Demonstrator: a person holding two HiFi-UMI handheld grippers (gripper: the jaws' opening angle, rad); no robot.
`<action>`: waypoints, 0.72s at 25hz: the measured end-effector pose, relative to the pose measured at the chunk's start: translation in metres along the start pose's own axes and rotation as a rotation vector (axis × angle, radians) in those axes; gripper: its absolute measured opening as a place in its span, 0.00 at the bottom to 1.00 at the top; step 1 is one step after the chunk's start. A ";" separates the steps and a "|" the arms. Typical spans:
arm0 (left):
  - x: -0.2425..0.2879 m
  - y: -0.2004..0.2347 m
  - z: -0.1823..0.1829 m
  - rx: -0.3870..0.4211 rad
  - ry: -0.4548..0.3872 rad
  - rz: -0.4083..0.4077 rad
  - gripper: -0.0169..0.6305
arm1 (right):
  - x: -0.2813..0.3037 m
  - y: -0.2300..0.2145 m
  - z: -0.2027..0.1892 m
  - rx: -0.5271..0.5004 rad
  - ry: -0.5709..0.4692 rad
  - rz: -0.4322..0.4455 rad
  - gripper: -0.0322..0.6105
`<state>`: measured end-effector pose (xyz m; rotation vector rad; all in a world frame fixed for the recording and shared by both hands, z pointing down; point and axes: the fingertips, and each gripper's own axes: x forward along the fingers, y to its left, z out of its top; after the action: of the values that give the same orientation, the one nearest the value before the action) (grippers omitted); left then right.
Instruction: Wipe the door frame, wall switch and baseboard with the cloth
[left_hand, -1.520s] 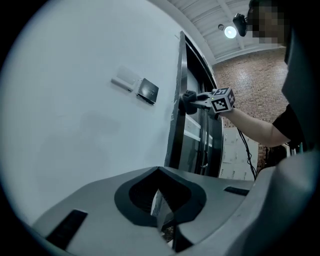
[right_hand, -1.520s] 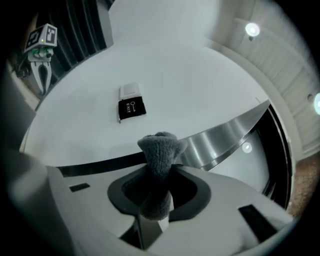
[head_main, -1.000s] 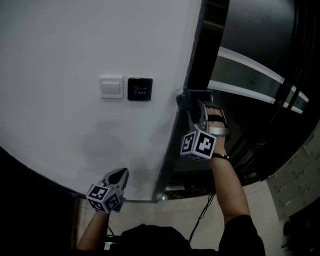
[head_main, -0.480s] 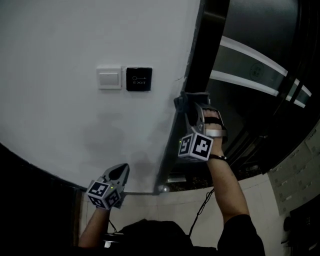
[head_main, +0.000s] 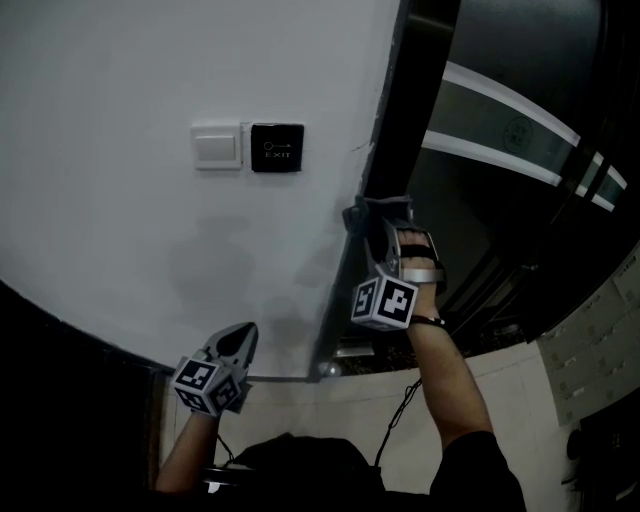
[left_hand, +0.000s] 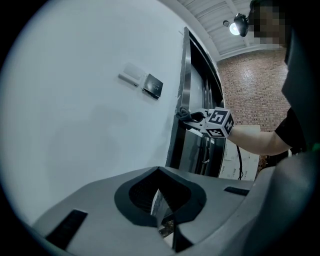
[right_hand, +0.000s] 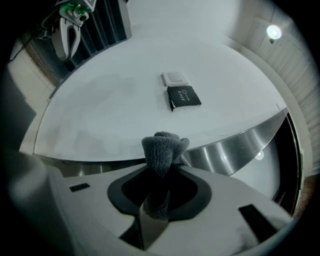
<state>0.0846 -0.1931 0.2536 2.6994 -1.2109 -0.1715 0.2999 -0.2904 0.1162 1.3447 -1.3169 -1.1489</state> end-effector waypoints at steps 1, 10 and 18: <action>0.000 -0.001 -0.001 -0.002 0.002 -0.001 0.01 | 0.000 0.006 -0.001 -0.004 0.001 0.010 0.20; -0.004 -0.004 -0.009 -0.018 0.014 0.002 0.01 | -0.002 0.055 -0.006 0.002 0.007 0.114 0.20; -0.008 0.000 -0.011 -0.060 0.002 0.011 0.01 | -0.003 0.093 -0.007 0.018 0.009 0.175 0.20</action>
<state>0.0817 -0.1860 0.2650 2.6408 -1.2000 -0.1998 0.2922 -0.2898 0.2088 1.2194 -1.4114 -1.0120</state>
